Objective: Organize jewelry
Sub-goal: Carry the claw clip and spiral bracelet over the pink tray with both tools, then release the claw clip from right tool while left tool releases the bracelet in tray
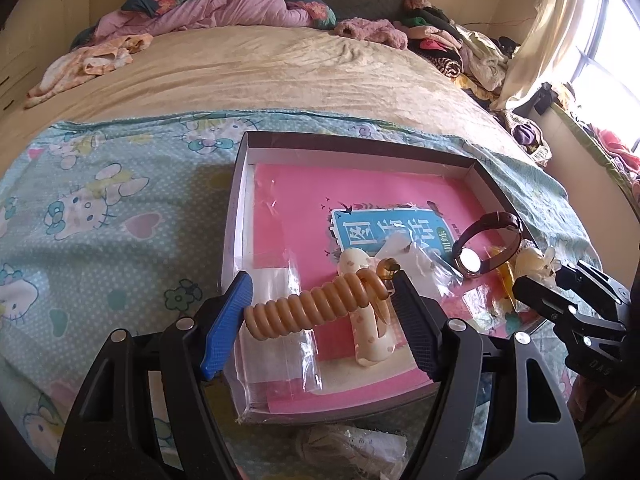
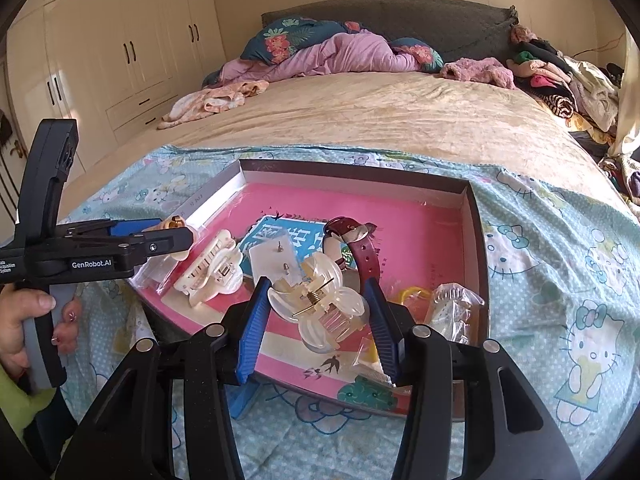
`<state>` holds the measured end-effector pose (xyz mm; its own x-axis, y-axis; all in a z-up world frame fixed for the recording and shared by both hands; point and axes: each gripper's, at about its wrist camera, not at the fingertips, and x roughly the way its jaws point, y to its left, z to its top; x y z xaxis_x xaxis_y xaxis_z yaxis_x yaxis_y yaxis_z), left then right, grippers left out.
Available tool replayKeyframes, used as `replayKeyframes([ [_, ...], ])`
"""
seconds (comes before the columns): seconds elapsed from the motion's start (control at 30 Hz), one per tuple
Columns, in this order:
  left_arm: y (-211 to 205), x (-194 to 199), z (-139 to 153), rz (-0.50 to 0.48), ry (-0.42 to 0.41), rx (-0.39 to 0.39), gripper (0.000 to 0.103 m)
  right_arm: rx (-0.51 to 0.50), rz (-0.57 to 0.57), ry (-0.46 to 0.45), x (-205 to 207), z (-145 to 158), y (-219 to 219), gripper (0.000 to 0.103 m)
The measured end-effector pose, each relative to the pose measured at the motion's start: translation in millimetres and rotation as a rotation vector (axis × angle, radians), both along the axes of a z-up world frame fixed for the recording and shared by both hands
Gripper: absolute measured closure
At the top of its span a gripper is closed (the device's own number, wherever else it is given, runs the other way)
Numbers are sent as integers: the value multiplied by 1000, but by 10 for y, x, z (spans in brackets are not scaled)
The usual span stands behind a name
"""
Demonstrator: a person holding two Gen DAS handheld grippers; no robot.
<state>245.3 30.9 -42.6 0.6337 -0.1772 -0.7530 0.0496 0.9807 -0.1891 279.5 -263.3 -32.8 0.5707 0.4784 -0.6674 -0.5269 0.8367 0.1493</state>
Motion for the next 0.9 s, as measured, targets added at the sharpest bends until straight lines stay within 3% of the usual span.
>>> replayKeyframes([
  [0.7, -28, -5, -29, -15, 11, 14, 30, -16, -11, 47, 63, -141, 63, 56],
  [0.83, -28, -44, 29, -11, 1, 13, 29, 9, -22, 31, 7, -82, 17, 35],
  [0.9, -18, -64, 67, -9, -6, 13, 28, 15, -22, 21, -27, -41, -8, 35],
])
